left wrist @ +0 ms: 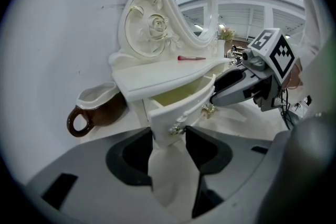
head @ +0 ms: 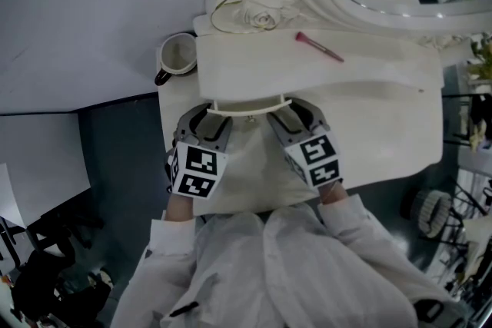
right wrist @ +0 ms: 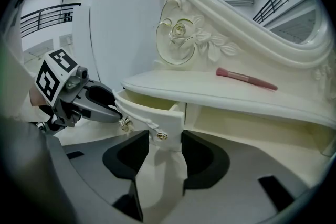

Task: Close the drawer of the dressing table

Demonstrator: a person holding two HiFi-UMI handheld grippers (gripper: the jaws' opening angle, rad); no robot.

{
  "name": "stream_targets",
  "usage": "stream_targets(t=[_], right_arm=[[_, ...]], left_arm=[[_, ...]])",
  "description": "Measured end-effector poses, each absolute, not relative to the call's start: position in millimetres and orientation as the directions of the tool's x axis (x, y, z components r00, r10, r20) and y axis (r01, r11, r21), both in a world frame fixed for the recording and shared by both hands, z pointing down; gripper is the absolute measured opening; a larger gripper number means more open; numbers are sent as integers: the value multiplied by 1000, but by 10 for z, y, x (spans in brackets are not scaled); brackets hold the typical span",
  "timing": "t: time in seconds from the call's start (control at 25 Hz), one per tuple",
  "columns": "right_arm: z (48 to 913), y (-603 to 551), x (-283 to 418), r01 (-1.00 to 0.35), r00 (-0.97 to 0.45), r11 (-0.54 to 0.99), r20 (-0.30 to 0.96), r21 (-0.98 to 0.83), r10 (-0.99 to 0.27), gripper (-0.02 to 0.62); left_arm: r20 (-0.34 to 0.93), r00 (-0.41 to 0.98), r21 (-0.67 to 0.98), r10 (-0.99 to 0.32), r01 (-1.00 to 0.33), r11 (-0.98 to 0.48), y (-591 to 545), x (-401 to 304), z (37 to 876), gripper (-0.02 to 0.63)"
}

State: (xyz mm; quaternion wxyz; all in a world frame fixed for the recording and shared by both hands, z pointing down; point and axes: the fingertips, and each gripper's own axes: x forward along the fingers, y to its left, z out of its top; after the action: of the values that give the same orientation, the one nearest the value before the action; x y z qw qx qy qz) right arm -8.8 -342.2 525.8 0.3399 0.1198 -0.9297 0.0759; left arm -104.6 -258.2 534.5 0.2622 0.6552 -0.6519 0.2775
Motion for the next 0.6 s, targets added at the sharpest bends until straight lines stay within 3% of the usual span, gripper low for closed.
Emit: stream_targets(t=[0.6], right_arm=[[5281,-3491,-119,-350,-729,930,655,-108,-198,192]], left_arm=[[714,-38,31,-699,-996,86,-2625,-1111,5335,199]])
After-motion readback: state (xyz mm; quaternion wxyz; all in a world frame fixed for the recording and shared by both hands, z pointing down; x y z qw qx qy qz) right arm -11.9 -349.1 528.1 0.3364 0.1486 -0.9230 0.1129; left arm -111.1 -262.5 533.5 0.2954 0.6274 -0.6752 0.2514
